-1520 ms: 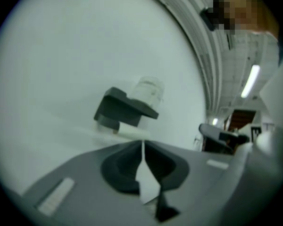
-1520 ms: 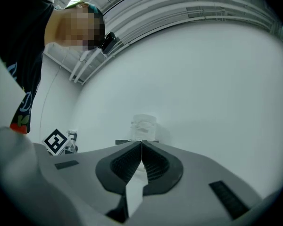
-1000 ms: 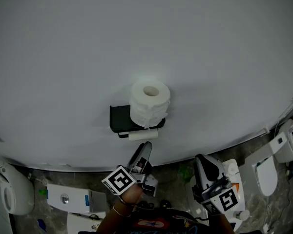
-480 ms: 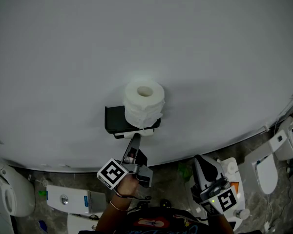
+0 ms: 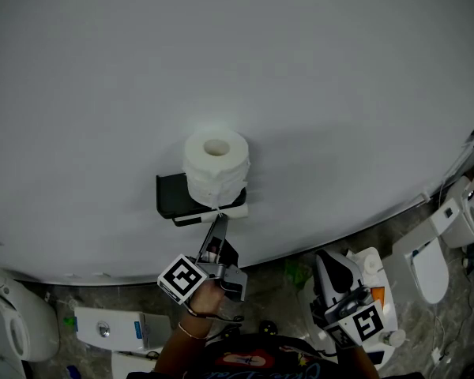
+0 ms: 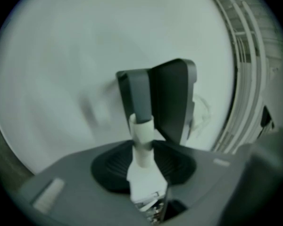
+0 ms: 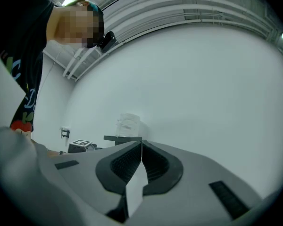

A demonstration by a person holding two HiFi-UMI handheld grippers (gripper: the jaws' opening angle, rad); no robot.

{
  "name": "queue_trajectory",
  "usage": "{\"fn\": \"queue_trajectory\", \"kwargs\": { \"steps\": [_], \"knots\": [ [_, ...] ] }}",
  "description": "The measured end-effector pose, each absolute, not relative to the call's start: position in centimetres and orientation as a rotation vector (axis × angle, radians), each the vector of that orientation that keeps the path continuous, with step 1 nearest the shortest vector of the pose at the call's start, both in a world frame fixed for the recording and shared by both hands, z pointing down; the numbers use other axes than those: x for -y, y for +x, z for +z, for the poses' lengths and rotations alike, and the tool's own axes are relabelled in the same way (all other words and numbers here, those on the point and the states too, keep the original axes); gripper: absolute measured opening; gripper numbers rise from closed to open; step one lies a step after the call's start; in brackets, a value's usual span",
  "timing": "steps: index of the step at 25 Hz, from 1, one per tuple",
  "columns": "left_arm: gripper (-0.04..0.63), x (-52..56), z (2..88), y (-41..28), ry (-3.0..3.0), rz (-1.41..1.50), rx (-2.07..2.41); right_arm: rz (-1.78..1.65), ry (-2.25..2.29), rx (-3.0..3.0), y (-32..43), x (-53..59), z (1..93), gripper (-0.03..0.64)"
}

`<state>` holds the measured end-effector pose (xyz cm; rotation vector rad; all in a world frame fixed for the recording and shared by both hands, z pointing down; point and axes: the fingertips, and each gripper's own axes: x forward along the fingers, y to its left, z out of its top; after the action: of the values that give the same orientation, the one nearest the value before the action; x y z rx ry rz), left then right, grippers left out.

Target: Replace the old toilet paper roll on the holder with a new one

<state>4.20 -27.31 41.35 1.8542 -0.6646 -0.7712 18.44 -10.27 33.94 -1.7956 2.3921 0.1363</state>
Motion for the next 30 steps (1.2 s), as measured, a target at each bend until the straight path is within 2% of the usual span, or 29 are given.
{"fn": "queue_trajectory", "kwargs": {
  "steps": [22,30],
  "knots": [
    [0.133,25.1,42.5,13.5,1.895,-0.602,0.475,0.151,-1.901,-2.318,22.0,9.5,33.9,0.012],
    [0.133,22.3,40.9,12.0,2.193,-0.467,0.572,0.129,-1.875,-2.316,22.4,10.4,33.9,0.012]
  ]
}}
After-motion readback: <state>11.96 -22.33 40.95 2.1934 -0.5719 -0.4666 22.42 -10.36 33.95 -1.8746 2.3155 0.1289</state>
